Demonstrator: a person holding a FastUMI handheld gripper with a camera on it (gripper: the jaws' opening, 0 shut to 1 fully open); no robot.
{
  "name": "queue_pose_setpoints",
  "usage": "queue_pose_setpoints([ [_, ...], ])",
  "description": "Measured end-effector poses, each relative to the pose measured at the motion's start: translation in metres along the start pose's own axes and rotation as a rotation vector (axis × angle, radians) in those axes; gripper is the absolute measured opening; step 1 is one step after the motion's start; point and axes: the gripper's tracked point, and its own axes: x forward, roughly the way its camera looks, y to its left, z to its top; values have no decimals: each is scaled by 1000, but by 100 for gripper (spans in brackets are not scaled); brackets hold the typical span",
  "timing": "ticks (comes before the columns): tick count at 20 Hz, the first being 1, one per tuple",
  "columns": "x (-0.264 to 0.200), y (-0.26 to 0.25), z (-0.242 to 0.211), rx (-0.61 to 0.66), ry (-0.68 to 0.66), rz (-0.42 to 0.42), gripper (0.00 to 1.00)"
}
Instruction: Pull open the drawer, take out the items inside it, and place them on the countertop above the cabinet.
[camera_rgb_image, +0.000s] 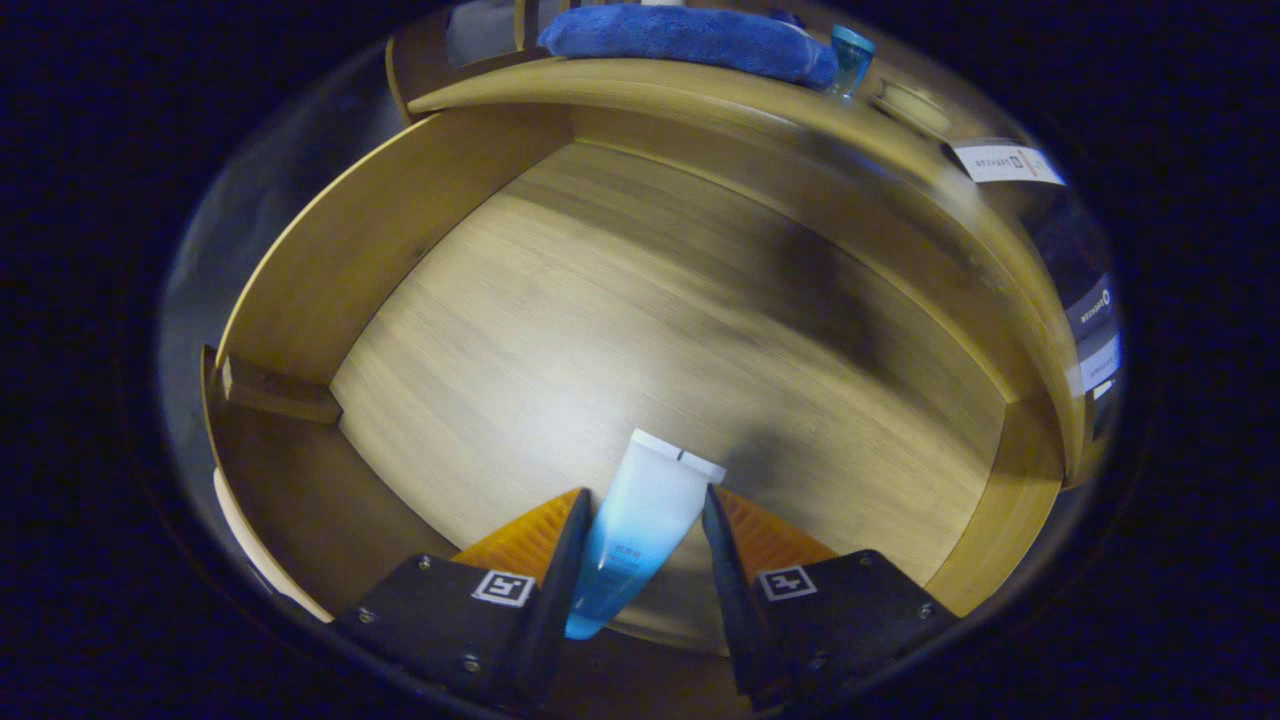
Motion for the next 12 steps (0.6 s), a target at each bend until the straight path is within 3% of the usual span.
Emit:
queue_pose_setpoints([
  [1,-1,1,-3,-19,0,-2,59],
  [3,-16,0,5,-9,-50,-19,57],
  [5,-23,-1,22,86,-121,9,43],
  [6,-29,0,33,148,-160,33,15],
  [7,-33,1,38,187,-182,66,15],
  [12,-50,-21,43,197,-218,28,14],
])
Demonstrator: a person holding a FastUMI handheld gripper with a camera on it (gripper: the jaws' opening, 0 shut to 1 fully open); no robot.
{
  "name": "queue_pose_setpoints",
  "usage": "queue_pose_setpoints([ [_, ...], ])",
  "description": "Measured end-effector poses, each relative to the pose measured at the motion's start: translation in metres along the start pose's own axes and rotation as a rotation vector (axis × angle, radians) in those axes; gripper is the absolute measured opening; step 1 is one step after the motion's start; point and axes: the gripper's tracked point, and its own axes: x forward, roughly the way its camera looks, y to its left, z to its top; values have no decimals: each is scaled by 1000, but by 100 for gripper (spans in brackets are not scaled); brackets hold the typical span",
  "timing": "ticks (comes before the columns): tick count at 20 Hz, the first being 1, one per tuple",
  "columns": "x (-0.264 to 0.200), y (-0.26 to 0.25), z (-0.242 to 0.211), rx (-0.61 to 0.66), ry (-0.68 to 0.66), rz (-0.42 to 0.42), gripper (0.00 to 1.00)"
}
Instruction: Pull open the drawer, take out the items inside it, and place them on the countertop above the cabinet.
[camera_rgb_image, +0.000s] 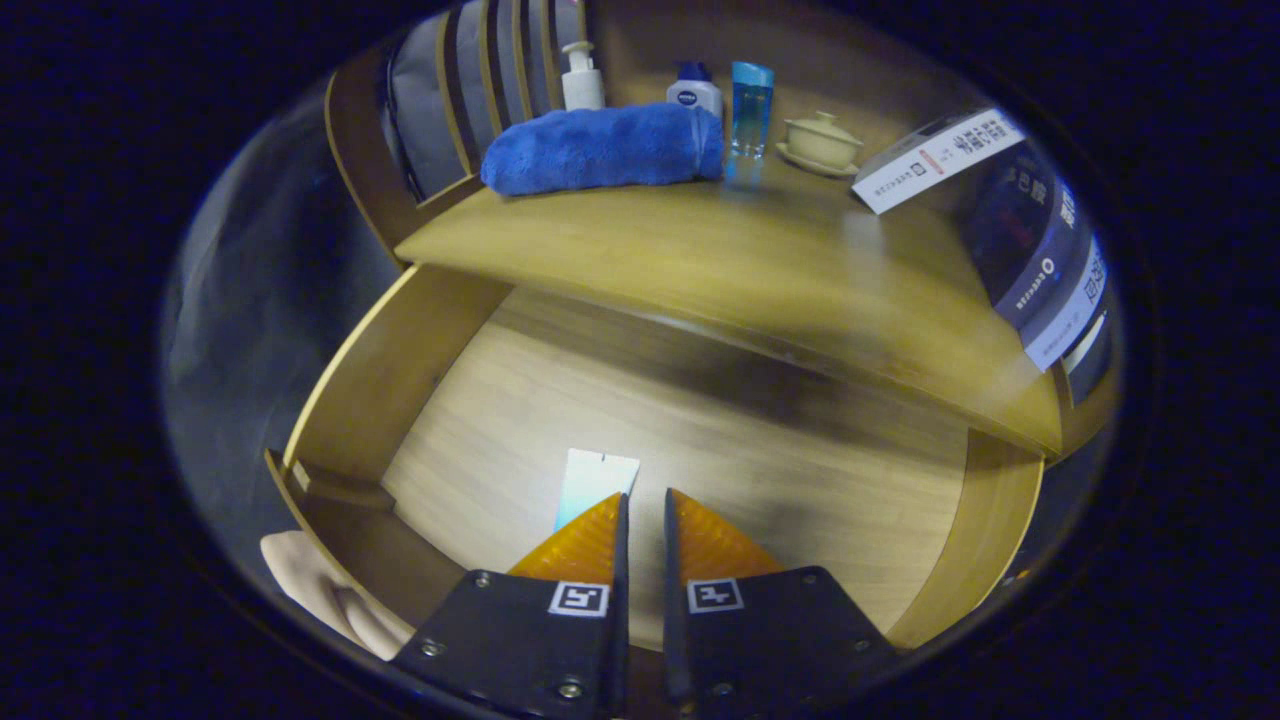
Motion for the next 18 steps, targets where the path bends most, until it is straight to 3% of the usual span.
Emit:
queue_pose_setpoints([
  [4,3,15,-10,-6,35,30,15],
  [8,15,36,-22,-20,99,60,79],
  [14,43,45,-53,-77,259,17,98],
  [18,47,43,-57,-140,293,-22,99],
])
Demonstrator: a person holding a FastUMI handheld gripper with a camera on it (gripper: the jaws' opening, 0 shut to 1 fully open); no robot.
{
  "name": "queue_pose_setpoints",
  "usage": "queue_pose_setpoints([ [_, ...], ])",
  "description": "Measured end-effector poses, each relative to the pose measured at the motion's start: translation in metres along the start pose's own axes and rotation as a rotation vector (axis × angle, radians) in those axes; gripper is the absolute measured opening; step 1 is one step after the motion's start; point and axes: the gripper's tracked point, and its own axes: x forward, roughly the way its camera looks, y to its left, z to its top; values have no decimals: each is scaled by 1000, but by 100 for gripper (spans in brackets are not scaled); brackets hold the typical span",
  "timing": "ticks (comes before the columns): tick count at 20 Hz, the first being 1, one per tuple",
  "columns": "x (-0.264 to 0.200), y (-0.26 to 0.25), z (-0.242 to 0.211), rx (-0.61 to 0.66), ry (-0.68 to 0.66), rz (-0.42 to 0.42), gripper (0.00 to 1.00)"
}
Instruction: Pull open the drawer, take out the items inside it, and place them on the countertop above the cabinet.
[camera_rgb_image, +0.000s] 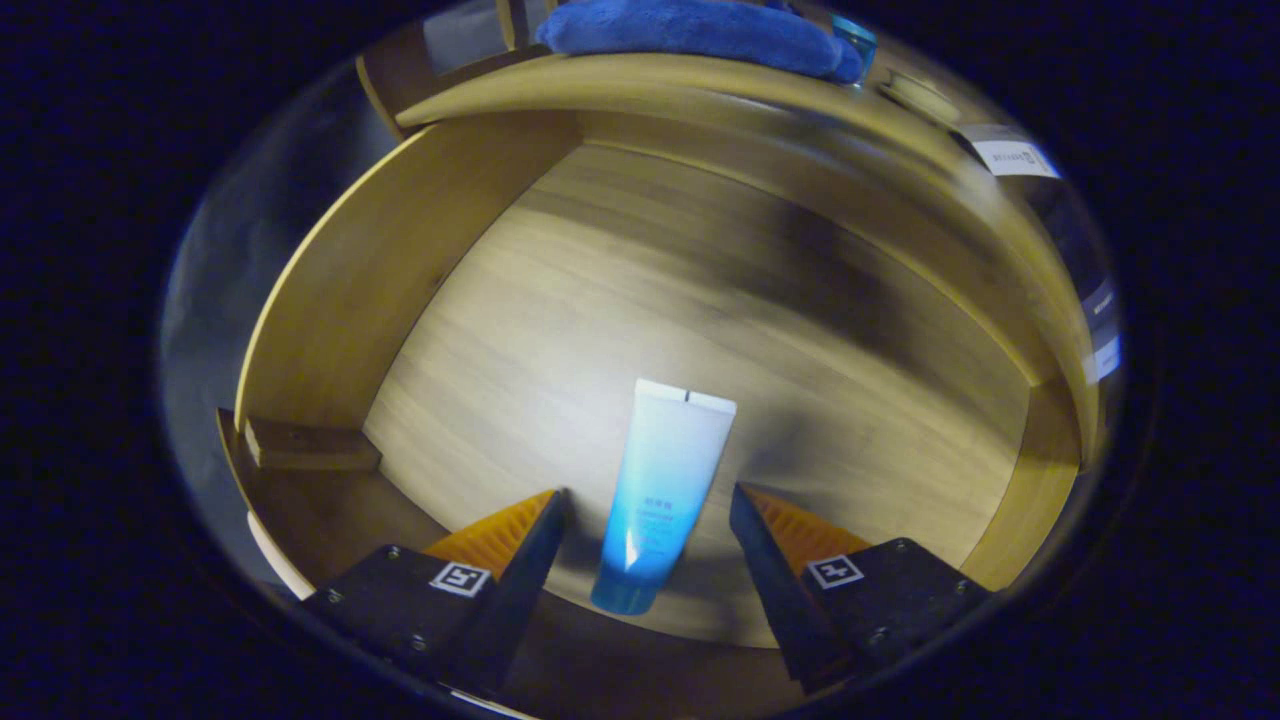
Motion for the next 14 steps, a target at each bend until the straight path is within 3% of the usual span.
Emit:
queue_pose_setpoints([
  [2,-5,4,8,-32,-4,8,92],
  [5,-5,7,6,-48,-32,15,49],
  [6,-7,7,6,-60,-39,17,44],
  [11,-15,2,12,-81,-128,-2,44],
  [14,-42,-4,22,-40,-220,17,44],
])
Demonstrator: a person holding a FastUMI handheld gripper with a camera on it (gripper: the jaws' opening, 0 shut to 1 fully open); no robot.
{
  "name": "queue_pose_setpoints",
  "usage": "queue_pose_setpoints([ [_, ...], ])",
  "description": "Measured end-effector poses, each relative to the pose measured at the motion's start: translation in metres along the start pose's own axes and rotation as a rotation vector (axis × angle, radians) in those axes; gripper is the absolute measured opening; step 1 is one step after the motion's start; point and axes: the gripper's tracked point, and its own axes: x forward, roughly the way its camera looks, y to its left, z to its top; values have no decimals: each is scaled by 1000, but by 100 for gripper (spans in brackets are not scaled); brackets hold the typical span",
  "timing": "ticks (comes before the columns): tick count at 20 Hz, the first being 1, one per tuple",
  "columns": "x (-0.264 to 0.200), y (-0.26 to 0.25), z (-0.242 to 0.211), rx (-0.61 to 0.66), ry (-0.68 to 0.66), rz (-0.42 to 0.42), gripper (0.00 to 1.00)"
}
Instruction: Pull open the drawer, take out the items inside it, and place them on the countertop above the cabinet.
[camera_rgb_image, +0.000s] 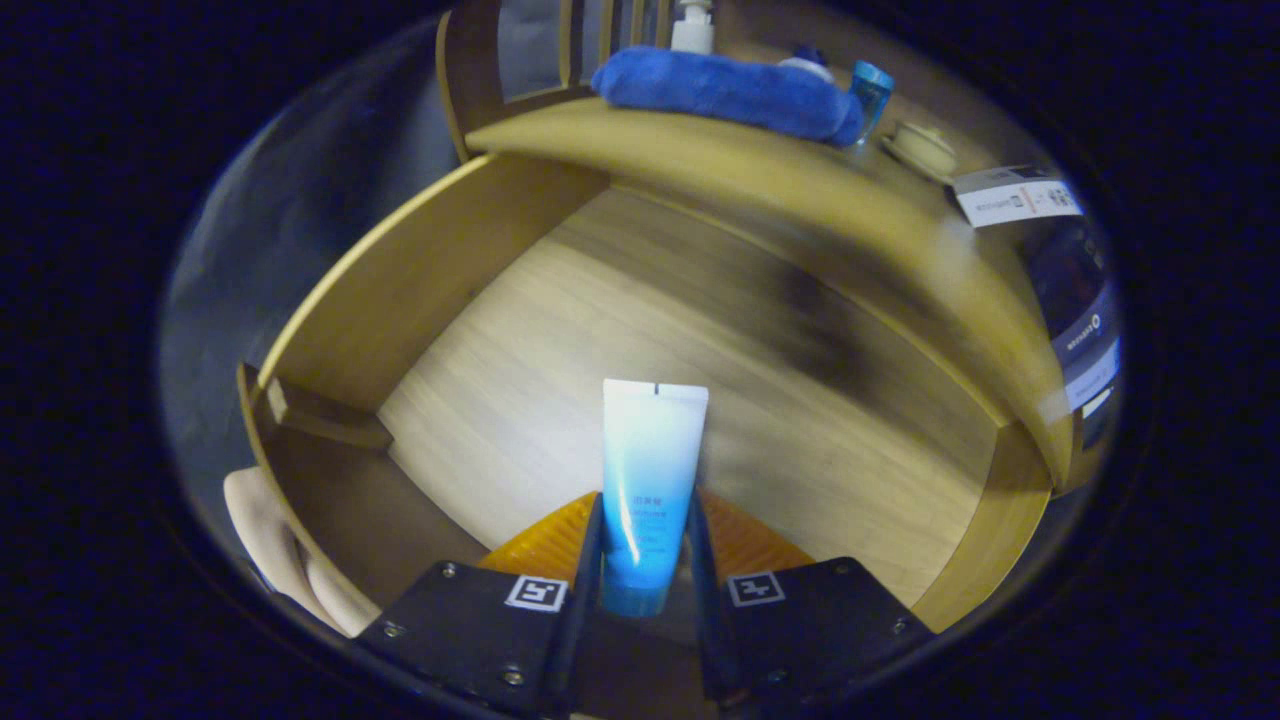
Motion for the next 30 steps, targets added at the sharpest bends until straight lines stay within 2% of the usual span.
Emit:
queue_pose_setpoints([
  [3,-34,-8,11,37,-87,20,43],
  [7,-75,-23,42,69,-235,4,44],
  [12,-100,-70,93,111,-392,-124,43],
  [17,-75,-110,128,165,-440,-238,43],
  [21,-46,-134,150,128,-448,-328,43],
  [24,-25,-139,154,126,-428,-343,43],
  [26,-20,-144,166,133,-463,-357,43],
  [30,-13,-148,176,186,-499,-331,43],
])
